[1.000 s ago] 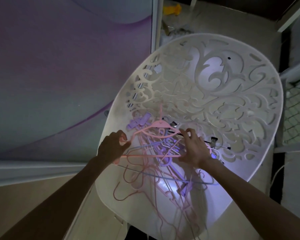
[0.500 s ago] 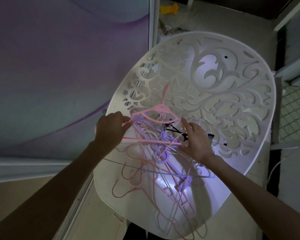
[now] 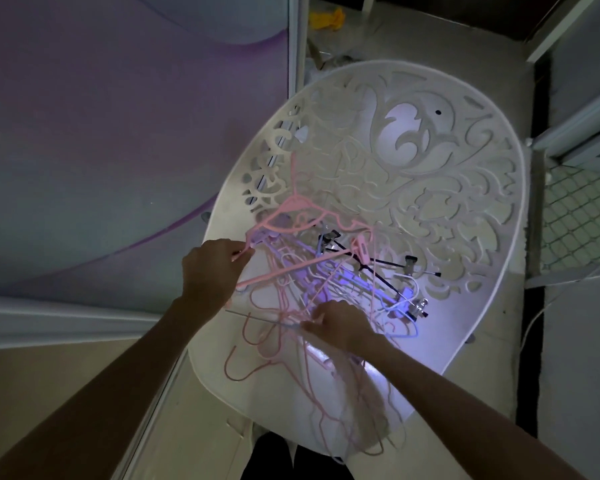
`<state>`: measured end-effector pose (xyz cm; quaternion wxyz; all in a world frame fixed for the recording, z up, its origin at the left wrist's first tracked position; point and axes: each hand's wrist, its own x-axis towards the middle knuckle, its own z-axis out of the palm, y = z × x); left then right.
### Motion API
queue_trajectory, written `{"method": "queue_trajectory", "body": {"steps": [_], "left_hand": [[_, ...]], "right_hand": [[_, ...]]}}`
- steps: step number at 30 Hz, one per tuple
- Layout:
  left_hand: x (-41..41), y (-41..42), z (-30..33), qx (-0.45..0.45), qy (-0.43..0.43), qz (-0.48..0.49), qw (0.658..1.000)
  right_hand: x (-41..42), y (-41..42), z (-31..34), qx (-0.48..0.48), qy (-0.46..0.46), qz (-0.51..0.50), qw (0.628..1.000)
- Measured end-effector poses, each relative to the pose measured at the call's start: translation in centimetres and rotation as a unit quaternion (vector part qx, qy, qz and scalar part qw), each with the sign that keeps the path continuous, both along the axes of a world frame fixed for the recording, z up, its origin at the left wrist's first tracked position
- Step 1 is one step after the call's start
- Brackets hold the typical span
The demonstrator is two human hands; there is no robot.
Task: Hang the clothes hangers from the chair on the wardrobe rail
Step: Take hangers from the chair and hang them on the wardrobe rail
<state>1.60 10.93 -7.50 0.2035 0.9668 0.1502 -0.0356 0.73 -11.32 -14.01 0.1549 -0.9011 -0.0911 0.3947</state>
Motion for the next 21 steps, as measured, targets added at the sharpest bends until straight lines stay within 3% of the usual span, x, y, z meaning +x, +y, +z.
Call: {"method": "queue_trajectory", "body": {"steps": [7, 12, 15, 18, 21], "left_hand": [[-2.5, -0.1, -0.5, -0.068, 0.012, 0.062, 0.996], [-3.3, 0.6, 0.7, -0.034, -0.022, 0.076, 0.996], [-2.9, 1.1, 1.8, -0.049, 0.025, 0.087, 0.995], [-2.1, 1.5, 2.5, -0.158, 0.08, 0.117, 0.977], [-1.6, 2.2, 3.1, -0.278, 0.106, 0.178, 0.938]], "right_hand": [[-1.6, 3.3, -1.6, 0.053, -0.052, -0.128, 0.989], [-1.6, 1.7, -0.3, 0.072, -0.055, -0.115, 0.989], [-1.2, 0.4, 1.6, 0.081, -0.048, -0.079, 0.992], [-0.5, -0.5, 3.4, 0.081, -0.046, -0.051, 0.994], [0.2, -1.4, 4.4, 0.056, -0.061, -0.025, 0.996]]}}
